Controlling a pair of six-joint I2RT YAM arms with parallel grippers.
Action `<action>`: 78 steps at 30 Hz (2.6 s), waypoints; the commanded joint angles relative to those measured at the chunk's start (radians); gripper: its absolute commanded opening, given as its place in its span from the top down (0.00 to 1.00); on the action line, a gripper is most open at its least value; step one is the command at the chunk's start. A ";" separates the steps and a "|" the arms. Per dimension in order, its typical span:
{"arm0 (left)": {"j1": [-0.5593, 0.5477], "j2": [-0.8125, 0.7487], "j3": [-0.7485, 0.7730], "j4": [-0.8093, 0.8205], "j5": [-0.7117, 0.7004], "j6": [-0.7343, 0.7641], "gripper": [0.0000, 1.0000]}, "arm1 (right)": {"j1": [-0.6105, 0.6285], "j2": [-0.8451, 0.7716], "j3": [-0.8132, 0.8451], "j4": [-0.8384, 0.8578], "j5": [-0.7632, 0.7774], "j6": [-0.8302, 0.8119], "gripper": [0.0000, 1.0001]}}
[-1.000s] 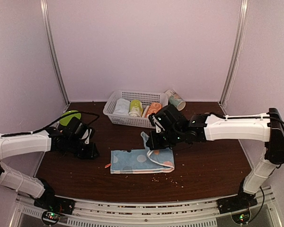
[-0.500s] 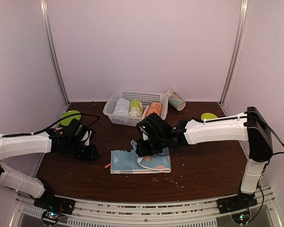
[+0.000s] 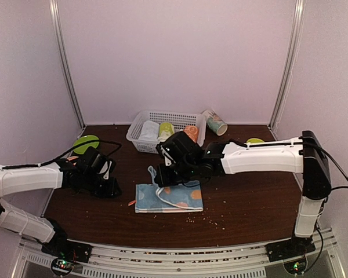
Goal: Roll the towels
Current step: Fold the towel at the center of the board, then pick up the towel from the center of the board.
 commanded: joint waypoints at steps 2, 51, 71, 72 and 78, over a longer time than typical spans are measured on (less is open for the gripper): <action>-0.004 -0.022 -0.017 0.035 0.008 -0.009 0.76 | 0.011 0.056 0.034 -0.012 -0.010 -0.005 1.00; -0.132 0.179 0.167 0.038 0.010 -0.015 0.45 | -0.146 -0.248 -0.449 0.192 -0.061 0.068 0.52; -0.129 0.406 0.343 -0.046 -0.058 -0.012 0.61 | -0.177 -0.330 -0.577 0.261 -0.088 0.081 0.53; -0.129 0.407 0.344 -0.046 -0.057 -0.012 0.61 | -0.178 -0.332 -0.579 0.261 -0.088 0.081 0.52; -0.129 0.429 0.345 -0.045 -0.052 -0.013 0.61 | -0.185 -0.335 -0.591 0.263 -0.086 0.083 0.49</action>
